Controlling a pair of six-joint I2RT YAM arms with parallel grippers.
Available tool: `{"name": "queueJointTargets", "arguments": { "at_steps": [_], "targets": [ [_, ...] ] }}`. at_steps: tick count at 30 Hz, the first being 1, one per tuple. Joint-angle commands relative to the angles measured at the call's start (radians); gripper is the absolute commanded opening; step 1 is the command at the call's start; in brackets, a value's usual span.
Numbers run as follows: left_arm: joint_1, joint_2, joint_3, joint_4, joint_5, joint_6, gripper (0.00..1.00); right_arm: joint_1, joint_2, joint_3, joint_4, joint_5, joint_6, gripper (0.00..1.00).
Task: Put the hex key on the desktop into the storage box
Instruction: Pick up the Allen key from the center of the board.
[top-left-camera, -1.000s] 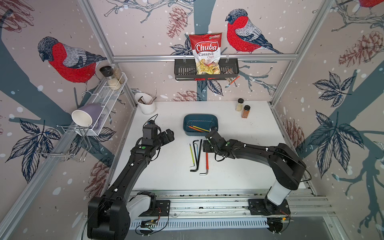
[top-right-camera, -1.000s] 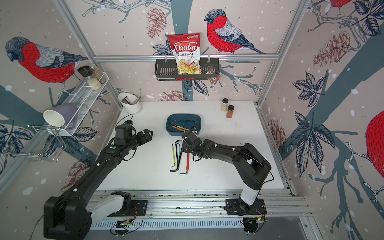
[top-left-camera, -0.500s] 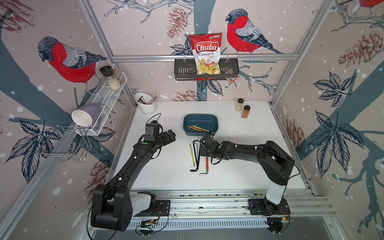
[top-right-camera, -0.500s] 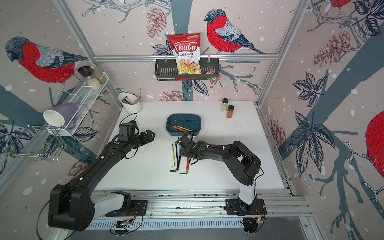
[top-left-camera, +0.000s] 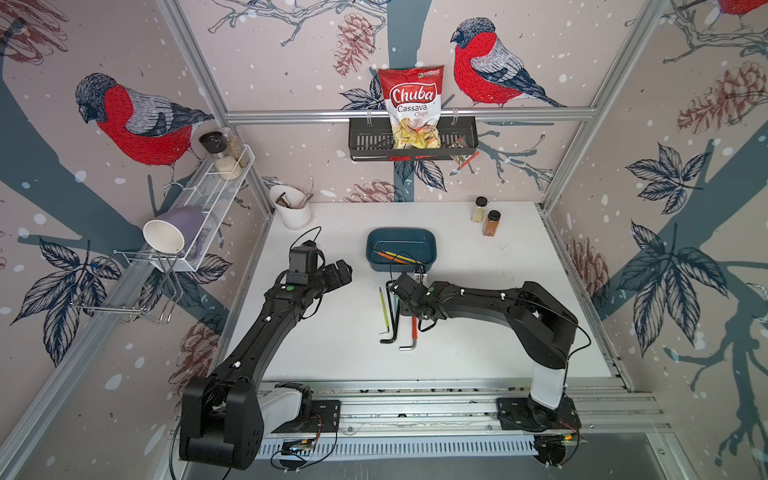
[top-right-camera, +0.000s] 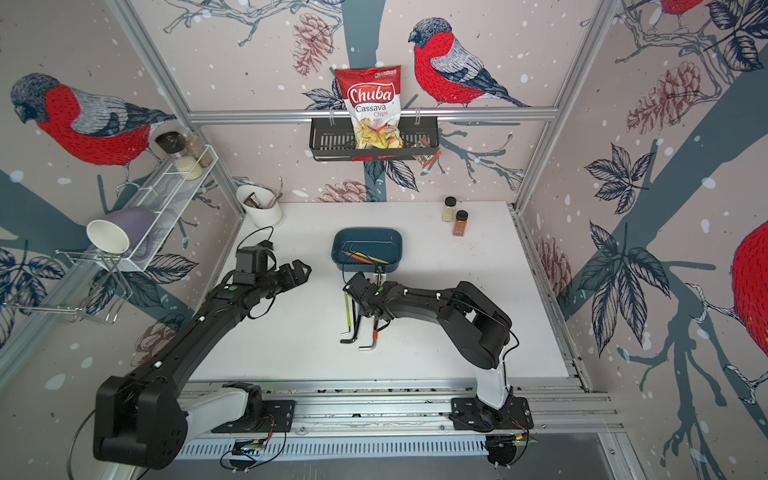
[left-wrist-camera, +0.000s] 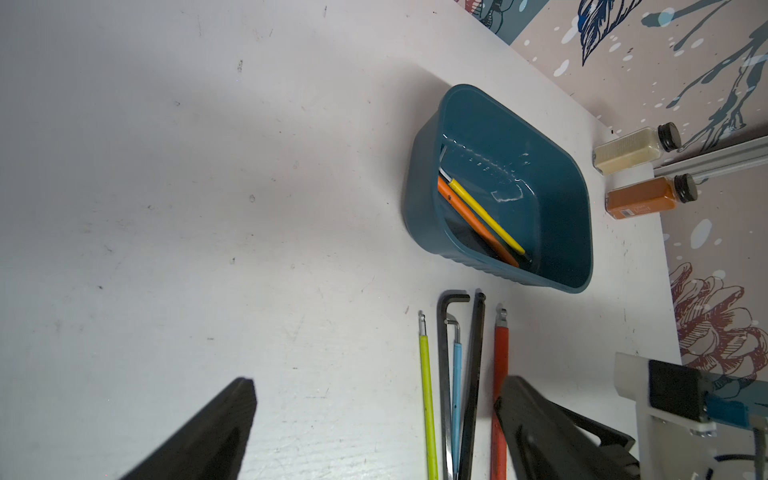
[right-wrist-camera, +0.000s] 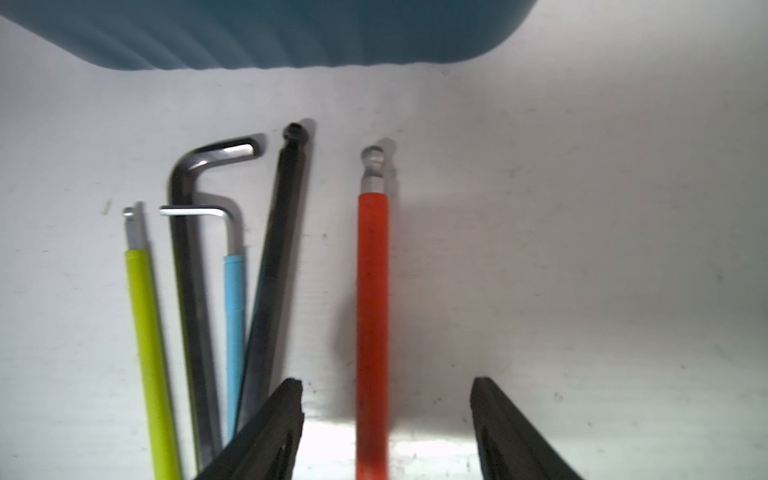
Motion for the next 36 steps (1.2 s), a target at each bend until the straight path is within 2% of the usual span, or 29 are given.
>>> {"name": "queueJointTargets", "arguments": {
  "at_steps": [1, 5, 9, 17, 30, 33, 36],
  "targets": [
    [0.003, 0.005, 0.008, 0.004, 0.021, 0.008, 0.96, -0.012, -0.057, -0.046, 0.023, -0.047, -0.01, 0.69],
    [0.003, 0.009, 0.006, 0.007, 0.027, 0.007, 0.95, -0.048, -0.132, -0.145, 0.154, -0.168, -0.02, 0.69],
    [0.003, 0.027, 0.007, -0.005, 0.033, 0.016, 0.95, -0.068, -0.143, -0.162, 0.177, -0.226, -0.046, 0.69],
    [0.002, 0.06, 0.01, -0.013, 0.086, 0.014, 0.95, -0.066, -0.072, -0.075, 0.053, -0.23, -0.103, 0.66],
    [0.003, 0.064, 0.012, -0.016, 0.1, 0.015, 0.95, -0.04, 0.037, -0.001, -0.032, -0.201, -0.075, 0.62],
    [0.003, 0.066, 0.013, -0.016, 0.104, 0.016, 0.95, -0.038, 0.059, -0.003, -0.02, -0.211, -0.062, 0.59],
    [0.003, 0.068, 0.012, -0.019, 0.106, 0.017, 0.95, -0.038, 0.072, -0.018, 0.007, -0.228, -0.052, 0.52]
  ]
}}
